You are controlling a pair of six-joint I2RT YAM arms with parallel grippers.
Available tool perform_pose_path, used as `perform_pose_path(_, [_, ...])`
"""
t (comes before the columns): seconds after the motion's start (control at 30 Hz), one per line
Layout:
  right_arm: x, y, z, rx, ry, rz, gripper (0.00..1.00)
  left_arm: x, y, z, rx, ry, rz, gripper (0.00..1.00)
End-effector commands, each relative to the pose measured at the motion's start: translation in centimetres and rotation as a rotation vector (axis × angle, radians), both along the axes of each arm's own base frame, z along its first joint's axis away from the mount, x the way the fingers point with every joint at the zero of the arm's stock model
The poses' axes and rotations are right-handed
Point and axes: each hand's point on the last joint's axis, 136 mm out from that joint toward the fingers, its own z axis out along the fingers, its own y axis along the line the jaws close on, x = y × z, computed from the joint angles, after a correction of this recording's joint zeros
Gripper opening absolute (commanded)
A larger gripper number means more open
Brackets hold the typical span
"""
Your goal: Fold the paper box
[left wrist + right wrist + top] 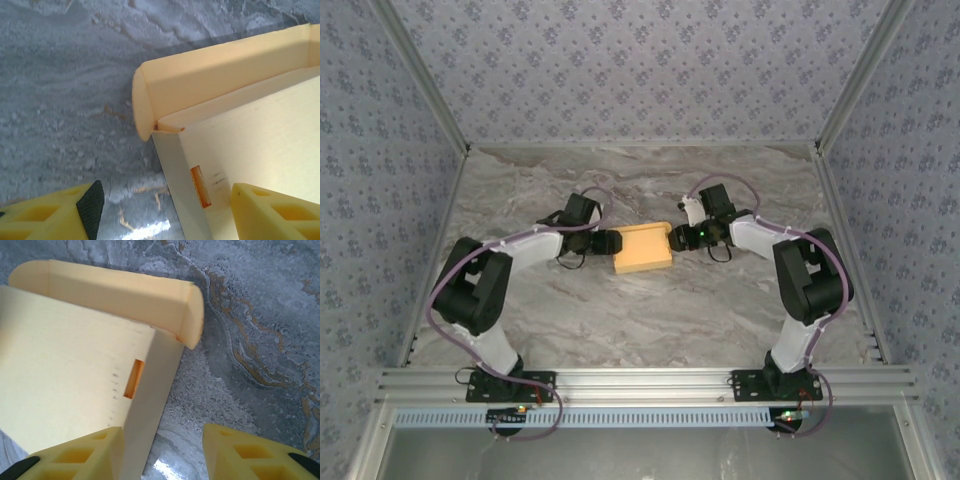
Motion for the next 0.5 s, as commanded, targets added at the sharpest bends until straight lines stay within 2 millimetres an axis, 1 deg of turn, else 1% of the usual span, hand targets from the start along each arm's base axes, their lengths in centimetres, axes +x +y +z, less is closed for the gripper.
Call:
perform_pose_path(0.0, [0.3,-0.4,1.8,0.041,-0.007,-0.056,0.52,-1.3,1.5,-2.5,0.114,0.098,0.004,0.68])
perform_pose_path(0.03, [0.5,-0.5,2.3,0.062,0.009,-0.078,0.55,-1.4,1.4,-2.4,0.115,0.096,-0.001,0.68])
perform_pose_path(0.13, [1.2,-1.1,3.9,0.174,0.044,-0.138,0.59,-1.5,0.9,-2.2,0.094,0.096,-0.022,0.69])
perform_pose_path(0.23, [2.5,-2.5,4.1,0.243,0.101,-0.247,0.59,-1.7,0.3,-1.8,0.066,0.092,-0.053,0.70])
perform_pose_path(0.27, [2.6,-2.6,4.0,0.255,0.128,-0.253,0.58,-1.7,0.3,-1.7,0.066,0.089,-0.059,0.70])
perform_pose_path(0.37, [3.1,-1.9,3.5,0.251,0.219,-0.252,0.54,-1.8,0.2,-1.8,0.065,0.090,-0.077,0.71])
perform_pose_path(0.43, [3.6,-0.8,3.5,0.264,0.263,-0.238,0.54,-2.0,0.1,-2.0,0.065,0.095,-0.085,0.72])
perform_pose_path(0.47, [3.8,-0.1,3.1,0.265,0.278,-0.229,0.54,-2.0,0.1,-2.1,0.064,0.097,-0.086,0.72])
